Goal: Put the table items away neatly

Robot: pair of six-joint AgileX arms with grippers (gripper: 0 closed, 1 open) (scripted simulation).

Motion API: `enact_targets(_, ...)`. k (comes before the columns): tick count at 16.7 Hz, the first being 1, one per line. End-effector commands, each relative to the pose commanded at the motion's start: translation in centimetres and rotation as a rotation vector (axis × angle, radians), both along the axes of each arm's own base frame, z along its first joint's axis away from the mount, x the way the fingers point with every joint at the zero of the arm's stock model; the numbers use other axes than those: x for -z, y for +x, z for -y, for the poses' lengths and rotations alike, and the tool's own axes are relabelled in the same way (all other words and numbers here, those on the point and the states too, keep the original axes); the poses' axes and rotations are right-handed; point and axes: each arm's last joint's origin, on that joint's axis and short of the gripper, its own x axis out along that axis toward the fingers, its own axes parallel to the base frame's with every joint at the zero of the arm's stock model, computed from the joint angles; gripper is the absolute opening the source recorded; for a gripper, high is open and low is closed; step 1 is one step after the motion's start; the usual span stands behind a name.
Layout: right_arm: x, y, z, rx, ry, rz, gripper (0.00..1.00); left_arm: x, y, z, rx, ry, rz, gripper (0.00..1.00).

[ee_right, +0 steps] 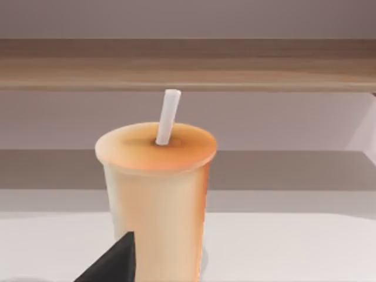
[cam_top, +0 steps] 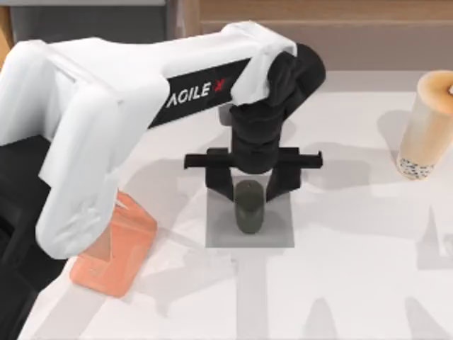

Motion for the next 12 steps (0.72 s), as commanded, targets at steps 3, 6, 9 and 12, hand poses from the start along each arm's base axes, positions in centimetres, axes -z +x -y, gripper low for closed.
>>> enact_targets(3, 0.00, 0.00, 0.00, 0.000, 0.000, 0.000, 1.00, 0.00, 0.00, 0.00, 0.000, 0.000, 0.000, 0.90)
enact_targets(6, 0.00, 0.00, 0.00, 0.000, 0.000, 0.000, 1.00, 0.00, 0.00, 0.00, 0.000, 0.000, 0.000, 1.00)
enact_targets(9, 0.00, 0.00, 0.00, 0.000, 0.000, 0.000, 1.00, 0.00, 0.00, 0.00, 0.000, 0.000, 0.000, 1.00)
enact_targets(12, 0.00, 0.00, 0.00, 0.000, 0.000, 0.000, 1.00, 0.00, 0.00, 0.00, 0.000, 0.000, 0.000, 1.00)
